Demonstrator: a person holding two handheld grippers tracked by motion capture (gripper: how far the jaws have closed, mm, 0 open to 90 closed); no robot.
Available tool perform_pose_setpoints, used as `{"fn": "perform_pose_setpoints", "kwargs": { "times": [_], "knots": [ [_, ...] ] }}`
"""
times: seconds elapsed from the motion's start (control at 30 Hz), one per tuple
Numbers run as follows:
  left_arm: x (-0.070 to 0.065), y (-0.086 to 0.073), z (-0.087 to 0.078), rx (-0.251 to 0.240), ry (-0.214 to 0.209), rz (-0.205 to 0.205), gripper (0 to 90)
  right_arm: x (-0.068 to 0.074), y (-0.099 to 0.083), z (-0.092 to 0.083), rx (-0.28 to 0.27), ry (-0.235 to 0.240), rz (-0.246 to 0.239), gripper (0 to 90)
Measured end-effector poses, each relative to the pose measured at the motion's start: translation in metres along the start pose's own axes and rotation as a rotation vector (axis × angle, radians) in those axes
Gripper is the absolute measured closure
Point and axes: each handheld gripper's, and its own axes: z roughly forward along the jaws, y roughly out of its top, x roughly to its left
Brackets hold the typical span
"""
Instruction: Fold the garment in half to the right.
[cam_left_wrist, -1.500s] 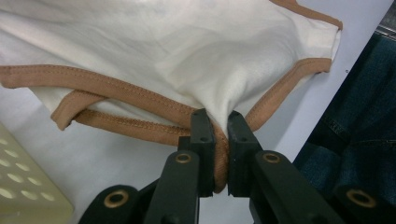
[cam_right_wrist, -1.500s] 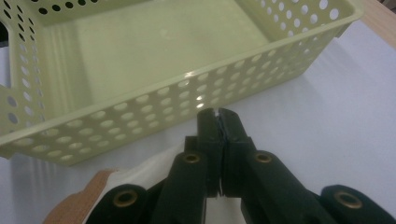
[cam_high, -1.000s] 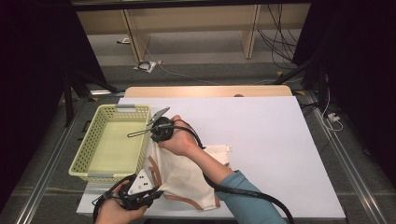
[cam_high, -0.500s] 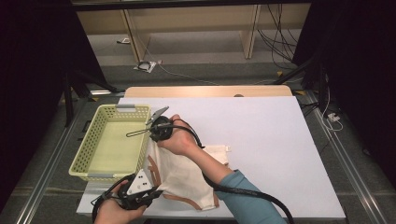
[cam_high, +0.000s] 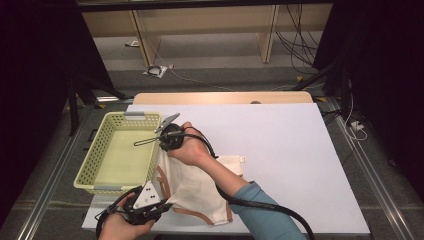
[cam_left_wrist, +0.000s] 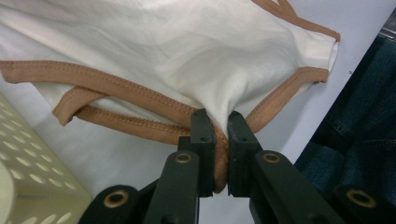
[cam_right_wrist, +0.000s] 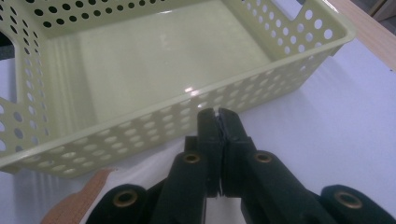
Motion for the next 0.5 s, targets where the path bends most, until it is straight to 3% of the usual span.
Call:
{"fn": "perform_pose_setpoints", "kwargs": {
  "times": [0.5],
  "knots": [
    [0.0019,-0.0009,-0.0041,-0.008,0.008,-0.003,83.4,0.001,0.0032,-0.0005,-0.016,0.0,0.0,89.2]
  ]
}}
